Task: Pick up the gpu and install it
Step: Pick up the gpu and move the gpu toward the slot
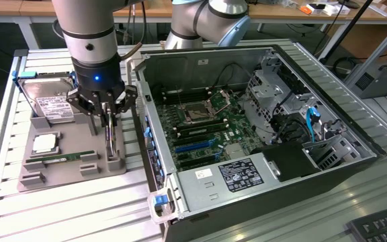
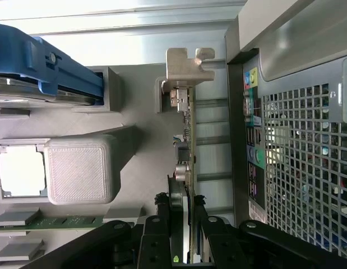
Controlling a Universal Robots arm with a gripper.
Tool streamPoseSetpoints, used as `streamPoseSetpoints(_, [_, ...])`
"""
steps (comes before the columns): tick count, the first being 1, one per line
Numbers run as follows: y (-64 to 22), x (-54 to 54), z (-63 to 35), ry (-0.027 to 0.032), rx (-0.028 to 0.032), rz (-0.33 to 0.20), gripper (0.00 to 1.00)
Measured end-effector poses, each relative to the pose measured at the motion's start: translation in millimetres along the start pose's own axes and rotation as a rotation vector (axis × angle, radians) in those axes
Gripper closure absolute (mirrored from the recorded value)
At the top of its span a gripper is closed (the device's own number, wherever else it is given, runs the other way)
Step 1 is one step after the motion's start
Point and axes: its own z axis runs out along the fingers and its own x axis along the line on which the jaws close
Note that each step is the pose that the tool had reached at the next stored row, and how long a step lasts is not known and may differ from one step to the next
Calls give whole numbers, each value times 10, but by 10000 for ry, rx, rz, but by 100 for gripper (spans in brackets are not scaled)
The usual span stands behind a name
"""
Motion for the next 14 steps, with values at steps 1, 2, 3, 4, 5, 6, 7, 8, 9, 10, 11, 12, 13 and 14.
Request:
streamPoseSetpoints(1, [0,0,-3,-1,0,0,73])
streamPoseSetpoints(2, [0,0,-5,0,0,0,73])
streamPoseSetpoints(3, [0,0,-11,1,1,1,73])
streamPoseSetpoints(4, [-1,0,-16,0,0,0,73])
streamPoseSetpoints(5, [-1,0,-19,0,0,0,73])
streamPoseSetpoints(6, [-1,0,-24,0,1,1,73])
streamPoseSetpoints(7, [-1,0,-27,0,1,1,73])
streamPoseSetpoints(8, [-1,-1,-29,0,0,1,73])
streamPoseSetpoints(9, [-2,-1,-32,1,1,1,73])
streamPoseSetpoints(10, [-2,-1,-34,0,1,0,73])
streamPoseSetpoints(11, [-2,-1,-37,1,1,1,73])
streamPoseSetpoints(12, [-2,-1,-40,1,1,1,73])
streamPoseSetpoints(13, [-2,-1,-44,1,0,1,73])
streamPoseSetpoints(14, [-3,-1,-49,0,0,1,73])
